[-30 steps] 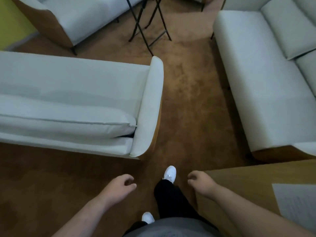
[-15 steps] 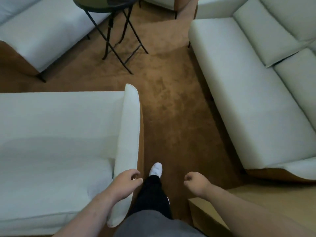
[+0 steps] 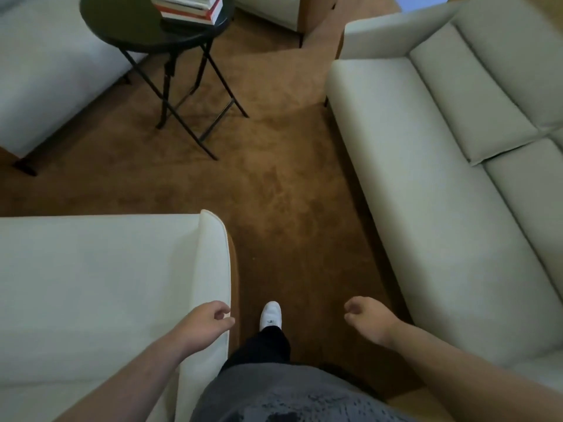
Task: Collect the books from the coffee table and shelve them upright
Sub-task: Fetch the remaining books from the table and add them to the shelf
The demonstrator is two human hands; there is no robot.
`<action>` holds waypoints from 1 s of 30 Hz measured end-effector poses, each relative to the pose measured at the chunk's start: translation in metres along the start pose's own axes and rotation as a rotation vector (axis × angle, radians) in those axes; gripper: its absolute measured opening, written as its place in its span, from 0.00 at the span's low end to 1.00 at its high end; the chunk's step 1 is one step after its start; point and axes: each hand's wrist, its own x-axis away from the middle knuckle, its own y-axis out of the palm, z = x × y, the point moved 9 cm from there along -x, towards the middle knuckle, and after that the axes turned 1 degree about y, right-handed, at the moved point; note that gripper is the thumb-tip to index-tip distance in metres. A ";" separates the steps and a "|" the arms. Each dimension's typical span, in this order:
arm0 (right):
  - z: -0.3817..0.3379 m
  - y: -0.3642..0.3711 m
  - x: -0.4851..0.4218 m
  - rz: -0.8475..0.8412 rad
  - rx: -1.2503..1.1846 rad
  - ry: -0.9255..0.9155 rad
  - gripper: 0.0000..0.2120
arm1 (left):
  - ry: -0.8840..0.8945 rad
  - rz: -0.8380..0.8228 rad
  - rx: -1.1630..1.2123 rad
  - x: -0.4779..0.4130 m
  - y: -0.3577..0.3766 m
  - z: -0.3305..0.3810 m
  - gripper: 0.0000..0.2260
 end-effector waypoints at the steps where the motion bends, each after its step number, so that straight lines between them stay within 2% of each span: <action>1: -0.009 -0.014 -0.009 0.001 -0.010 -0.001 0.19 | -0.008 -0.005 -0.007 -0.010 -0.012 0.008 0.17; 11: -0.085 -0.115 -0.100 -0.054 -0.113 -0.036 0.16 | -0.017 0.008 0.014 -0.112 -0.101 0.100 0.14; 16: -0.123 -0.191 -0.163 -0.049 -0.102 -0.062 0.19 | -0.040 0.021 0.047 -0.177 -0.145 0.154 0.18; 25: -0.194 -0.329 -0.266 -0.084 0.030 -0.091 0.18 | -0.144 0.108 0.181 -0.278 -0.237 0.244 0.17; 30: -0.247 -0.377 -0.301 -0.083 0.074 -0.136 0.18 | -0.173 0.099 0.277 -0.311 -0.269 0.268 0.17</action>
